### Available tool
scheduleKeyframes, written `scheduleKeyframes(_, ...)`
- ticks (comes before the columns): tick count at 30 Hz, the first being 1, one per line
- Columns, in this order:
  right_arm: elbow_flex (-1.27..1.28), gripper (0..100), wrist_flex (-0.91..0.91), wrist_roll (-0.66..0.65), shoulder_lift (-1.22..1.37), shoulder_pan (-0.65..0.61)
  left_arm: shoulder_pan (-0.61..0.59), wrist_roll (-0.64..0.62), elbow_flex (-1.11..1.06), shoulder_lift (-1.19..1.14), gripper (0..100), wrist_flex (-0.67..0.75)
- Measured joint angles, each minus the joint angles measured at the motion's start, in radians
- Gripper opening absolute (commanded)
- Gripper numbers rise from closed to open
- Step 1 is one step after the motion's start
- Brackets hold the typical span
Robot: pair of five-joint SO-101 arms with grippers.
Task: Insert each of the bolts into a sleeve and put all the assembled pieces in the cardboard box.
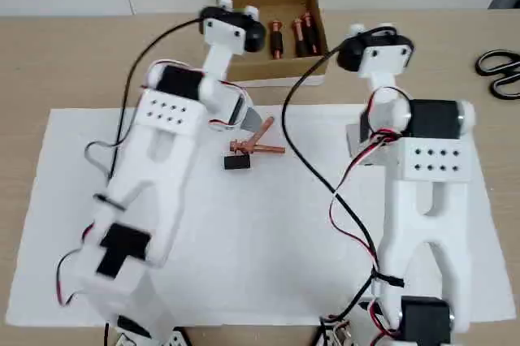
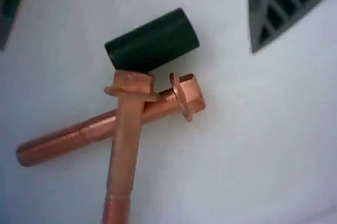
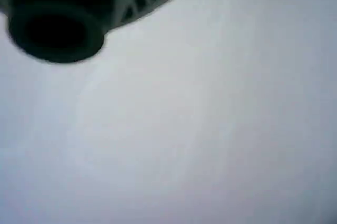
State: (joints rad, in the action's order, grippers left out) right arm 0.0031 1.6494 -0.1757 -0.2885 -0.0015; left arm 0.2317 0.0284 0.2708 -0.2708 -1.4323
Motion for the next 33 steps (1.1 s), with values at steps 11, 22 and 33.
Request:
scheduleKeyframes(11, 0.000, 0.5, -0.009, 0.000, 0.000, 0.080, 0.040, 0.014, 0.295, -0.333, 28, -0.037)
scheduleKeyframes(22, 0.000, 0.5, -0.009, 0.000, 0.000, 0.080, 0.040, 0.009, 0.451, -0.560, 27, -0.038)
scheduleKeyframes(33, 0.000, 0.5, -0.009, 0.000, 0.000, 0.080, 0.052, 0.009, 0.519, -0.623, 9, -0.040)
